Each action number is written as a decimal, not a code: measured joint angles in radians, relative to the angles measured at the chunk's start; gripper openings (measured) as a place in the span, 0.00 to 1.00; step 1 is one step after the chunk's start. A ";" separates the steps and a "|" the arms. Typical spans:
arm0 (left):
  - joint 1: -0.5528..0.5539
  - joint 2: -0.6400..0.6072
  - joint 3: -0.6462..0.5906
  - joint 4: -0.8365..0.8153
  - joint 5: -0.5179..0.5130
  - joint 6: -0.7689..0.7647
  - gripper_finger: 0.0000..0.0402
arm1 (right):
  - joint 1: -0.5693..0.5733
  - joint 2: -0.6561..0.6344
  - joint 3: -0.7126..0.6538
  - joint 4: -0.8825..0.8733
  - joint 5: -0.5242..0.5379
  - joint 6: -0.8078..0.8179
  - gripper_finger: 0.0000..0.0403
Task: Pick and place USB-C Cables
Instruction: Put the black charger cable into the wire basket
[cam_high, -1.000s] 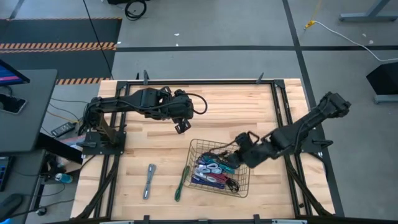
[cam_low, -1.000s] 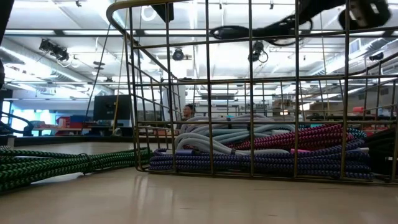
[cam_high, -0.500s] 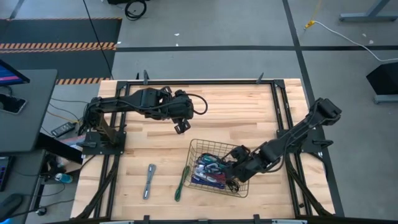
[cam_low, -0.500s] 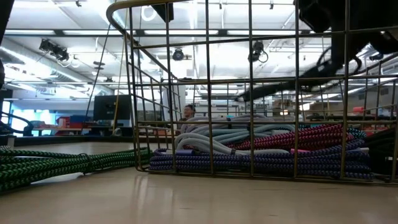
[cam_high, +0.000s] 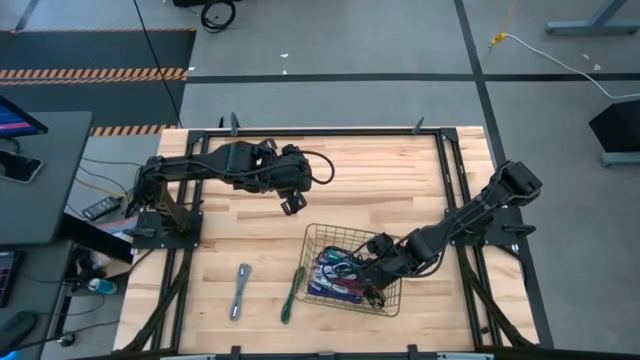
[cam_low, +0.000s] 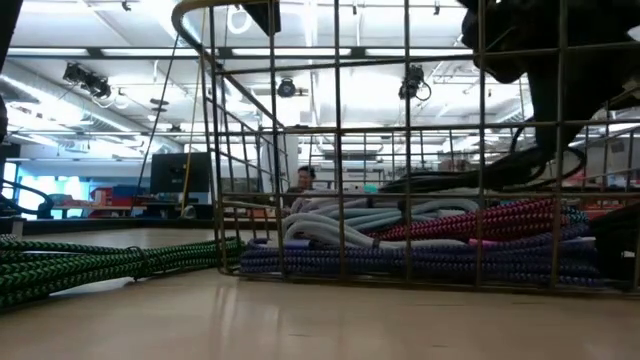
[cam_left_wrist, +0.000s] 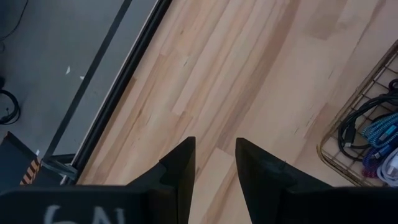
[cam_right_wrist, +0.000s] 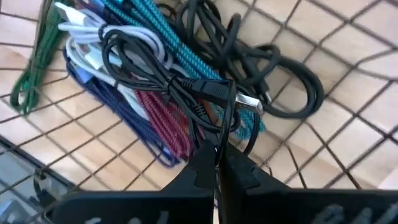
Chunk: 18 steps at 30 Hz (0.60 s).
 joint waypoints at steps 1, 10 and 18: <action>0.000 0.000 0.000 0.000 0.000 0.001 0.30 | 0.000 0.003 0.000 0.008 -0.006 -0.003 0.02; 0.000 0.000 0.000 0.018 0.000 0.009 0.30 | 0.001 0.003 -0.001 0.065 -0.016 -0.056 0.11; 0.000 0.000 0.000 0.023 0.000 0.009 0.30 | -0.001 -0.007 -0.001 0.069 -0.016 -0.106 0.19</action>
